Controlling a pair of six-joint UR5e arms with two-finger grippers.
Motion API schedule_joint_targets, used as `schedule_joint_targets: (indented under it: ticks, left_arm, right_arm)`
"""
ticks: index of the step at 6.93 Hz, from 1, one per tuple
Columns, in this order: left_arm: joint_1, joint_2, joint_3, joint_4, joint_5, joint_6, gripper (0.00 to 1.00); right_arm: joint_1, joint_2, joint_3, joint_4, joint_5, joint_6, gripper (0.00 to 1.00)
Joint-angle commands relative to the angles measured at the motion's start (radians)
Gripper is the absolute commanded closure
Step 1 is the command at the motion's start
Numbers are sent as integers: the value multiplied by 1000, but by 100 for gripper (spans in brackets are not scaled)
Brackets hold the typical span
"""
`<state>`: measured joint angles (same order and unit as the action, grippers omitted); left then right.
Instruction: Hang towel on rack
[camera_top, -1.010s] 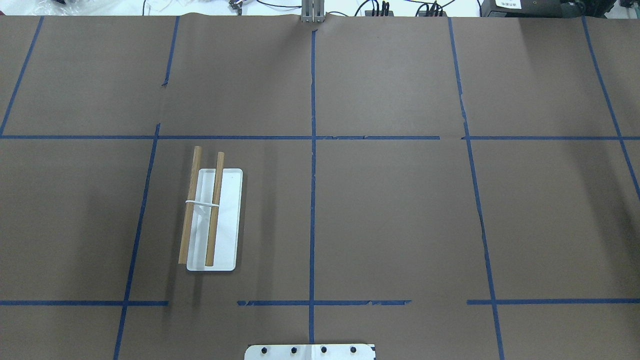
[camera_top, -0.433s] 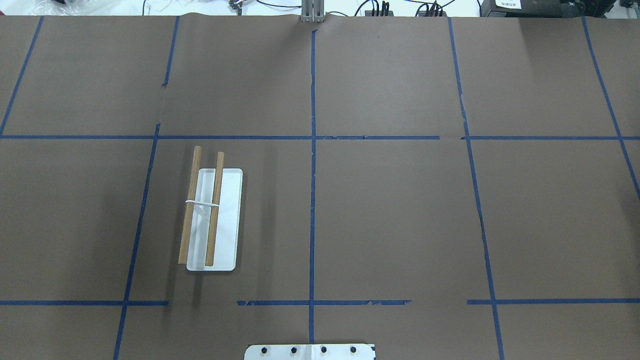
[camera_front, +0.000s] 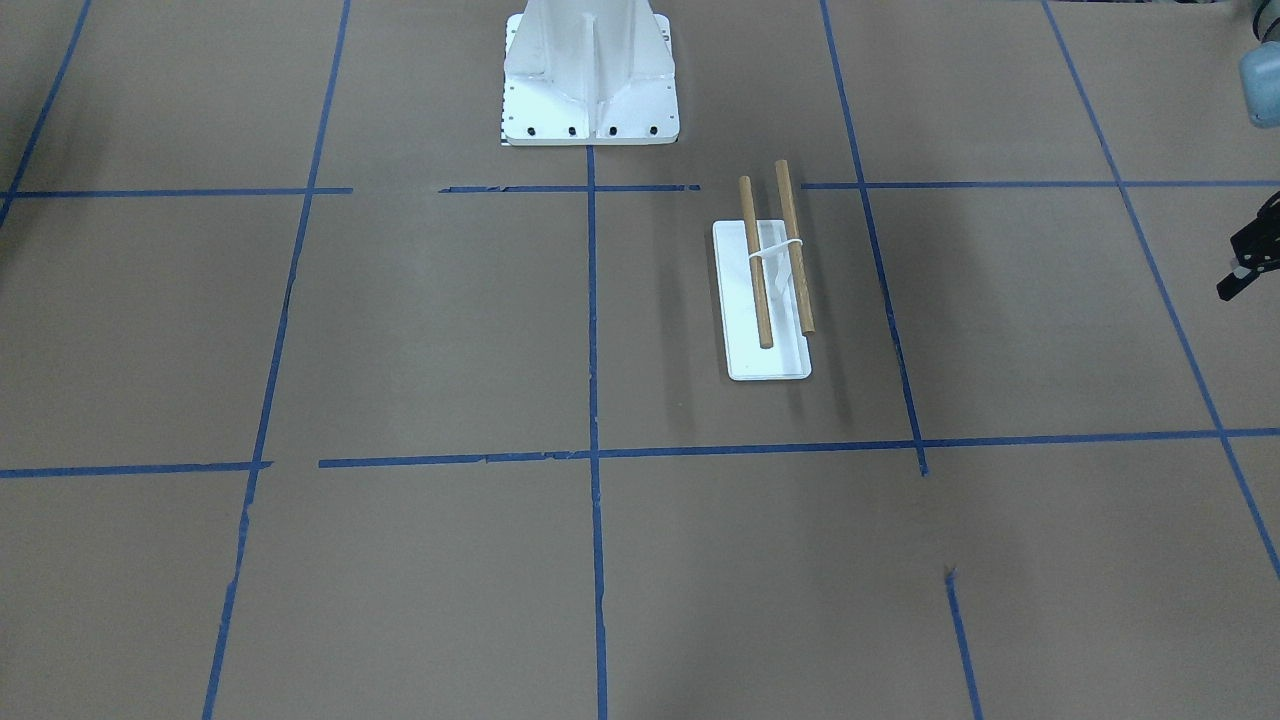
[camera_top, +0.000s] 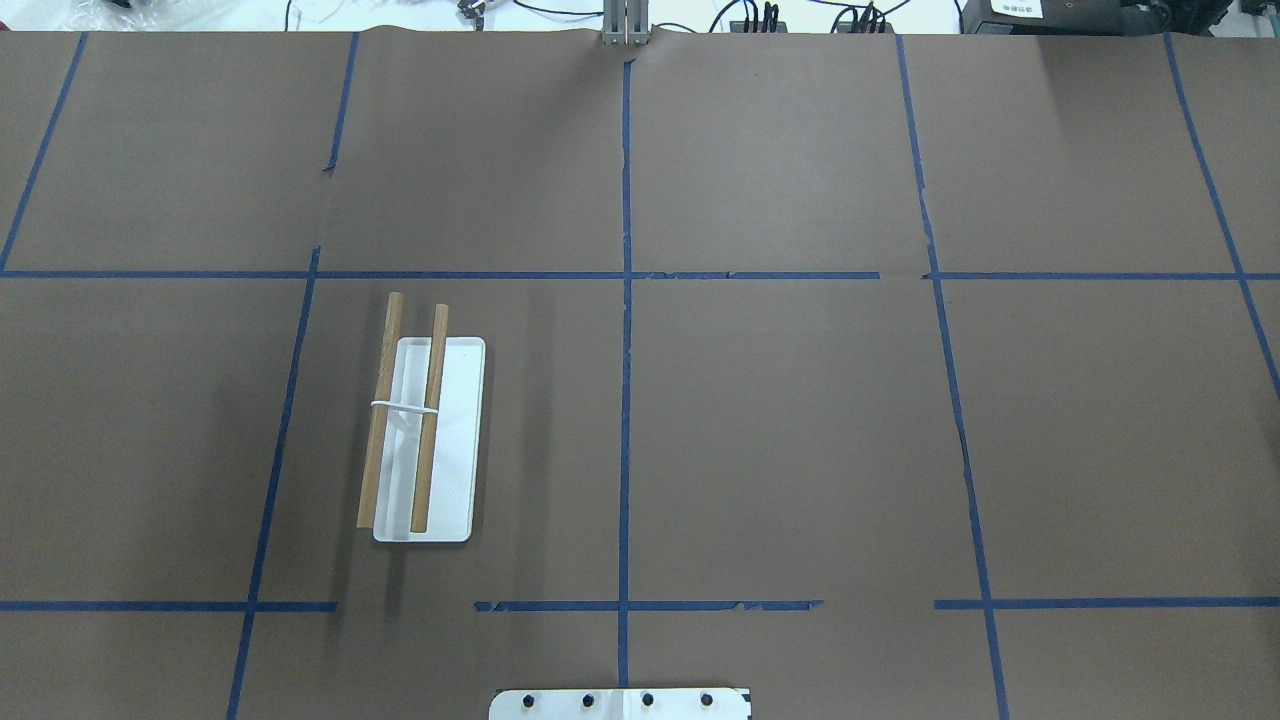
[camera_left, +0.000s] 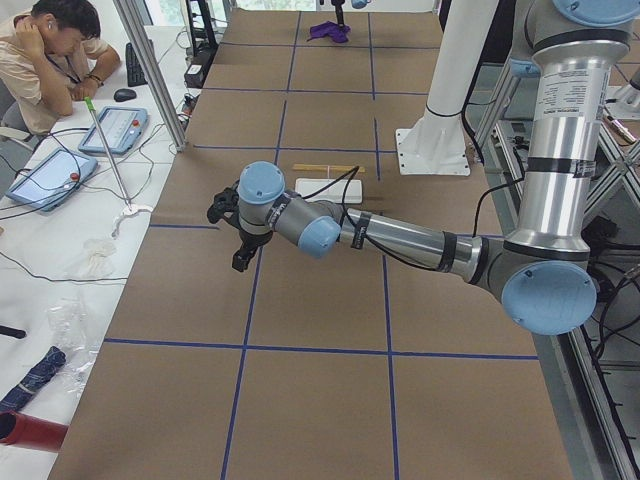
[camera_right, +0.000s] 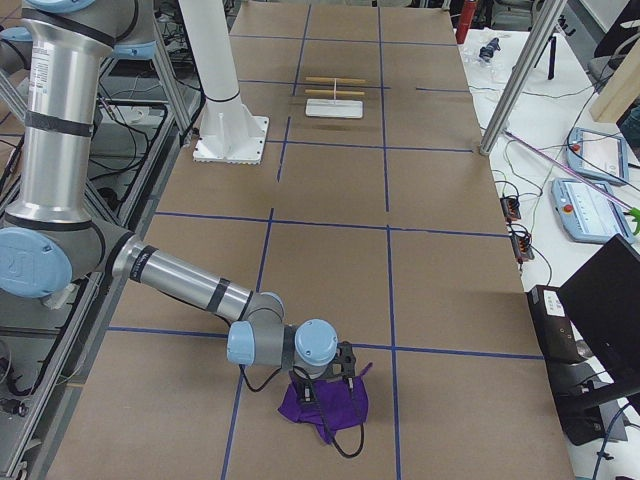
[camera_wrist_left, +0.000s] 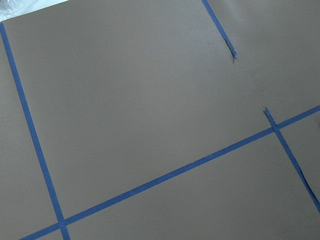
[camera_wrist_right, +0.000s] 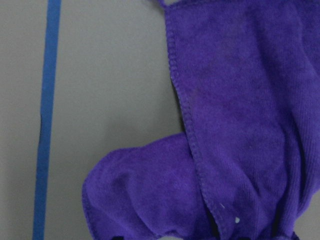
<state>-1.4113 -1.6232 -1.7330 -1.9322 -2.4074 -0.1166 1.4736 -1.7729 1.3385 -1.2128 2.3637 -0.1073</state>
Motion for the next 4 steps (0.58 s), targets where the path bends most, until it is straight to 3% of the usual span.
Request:
schedule_joint_targets:
  ticks: [1, 3, 4]
  left_arm:
    - [0, 0, -8, -1, -1, 0, 0]
    - [-2, 0, -17, -1, -6, 0, 0]
    - [-3, 2, -22, -1, -7, 0, 0]
  right_arm:
    - [4, -28, -5, 1, -14, -37, 23]
    - [7, -28, -22, -1, -17, -49, 32]
    - [13, -28, -30, -2, -15, -51, 52]
